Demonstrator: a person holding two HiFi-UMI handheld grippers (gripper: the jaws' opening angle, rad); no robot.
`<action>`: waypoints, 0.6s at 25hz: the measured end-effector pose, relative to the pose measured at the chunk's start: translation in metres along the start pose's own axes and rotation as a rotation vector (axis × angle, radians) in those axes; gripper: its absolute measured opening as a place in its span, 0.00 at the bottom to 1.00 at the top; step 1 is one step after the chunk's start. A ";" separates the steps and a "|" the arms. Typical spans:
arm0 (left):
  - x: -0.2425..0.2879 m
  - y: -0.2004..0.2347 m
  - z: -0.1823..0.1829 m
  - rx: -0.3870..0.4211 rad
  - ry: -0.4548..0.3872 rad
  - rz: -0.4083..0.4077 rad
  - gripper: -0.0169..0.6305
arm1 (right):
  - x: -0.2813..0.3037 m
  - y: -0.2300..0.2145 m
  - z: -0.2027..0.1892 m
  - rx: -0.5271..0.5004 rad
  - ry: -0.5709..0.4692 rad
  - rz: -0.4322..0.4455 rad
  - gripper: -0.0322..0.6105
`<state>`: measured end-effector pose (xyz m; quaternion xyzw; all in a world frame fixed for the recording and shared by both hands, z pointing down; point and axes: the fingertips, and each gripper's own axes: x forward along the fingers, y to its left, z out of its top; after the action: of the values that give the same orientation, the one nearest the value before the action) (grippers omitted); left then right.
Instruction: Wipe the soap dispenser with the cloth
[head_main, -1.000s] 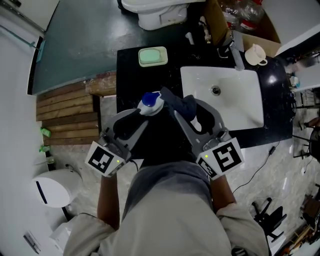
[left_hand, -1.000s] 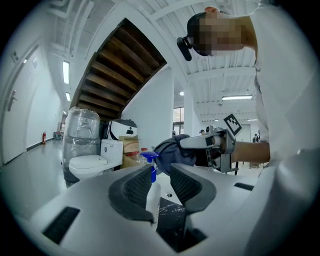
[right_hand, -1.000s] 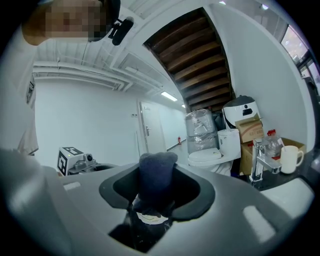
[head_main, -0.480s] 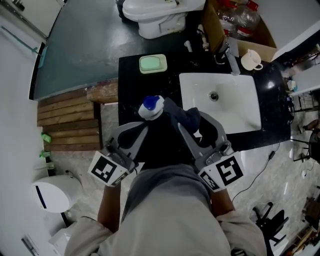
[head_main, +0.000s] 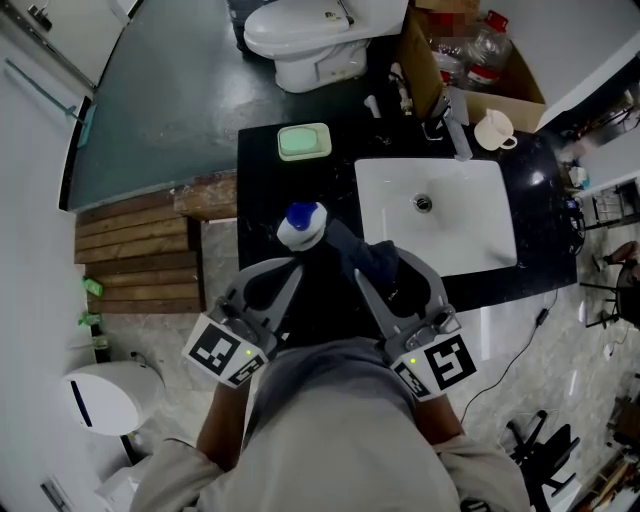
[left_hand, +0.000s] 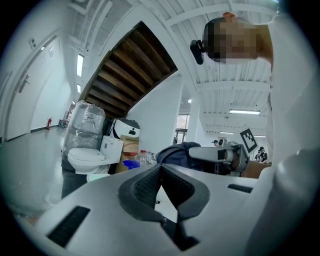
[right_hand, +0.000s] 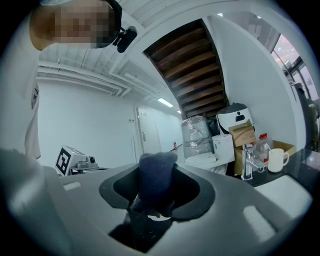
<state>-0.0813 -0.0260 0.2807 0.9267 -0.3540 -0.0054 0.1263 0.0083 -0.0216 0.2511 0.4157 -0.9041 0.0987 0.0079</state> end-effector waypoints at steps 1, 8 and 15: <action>-0.001 0.000 -0.001 -0.004 0.004 0.002 0.04 | 0.000 0.001 -0.002 0.003 0.005 0.002 0.31; -0.002 0.001 -0.006 -0.021 0.022 0.010 0.04 | 0.004 0.009 -0.009 -0.002 0.028 0.032 0.30; 0.000 0.003 -0.008 -0.024 0.033 0.004 0.04 | 0.007 0.011 -0.011 -0.001 0.040 0.041 0.30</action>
<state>-0.0824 -0.0261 0.2893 0.9244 -0.3535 0.0057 0.1432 -0.0055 -0.0180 0.2602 0.3950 -0.9121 0.1069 0.0239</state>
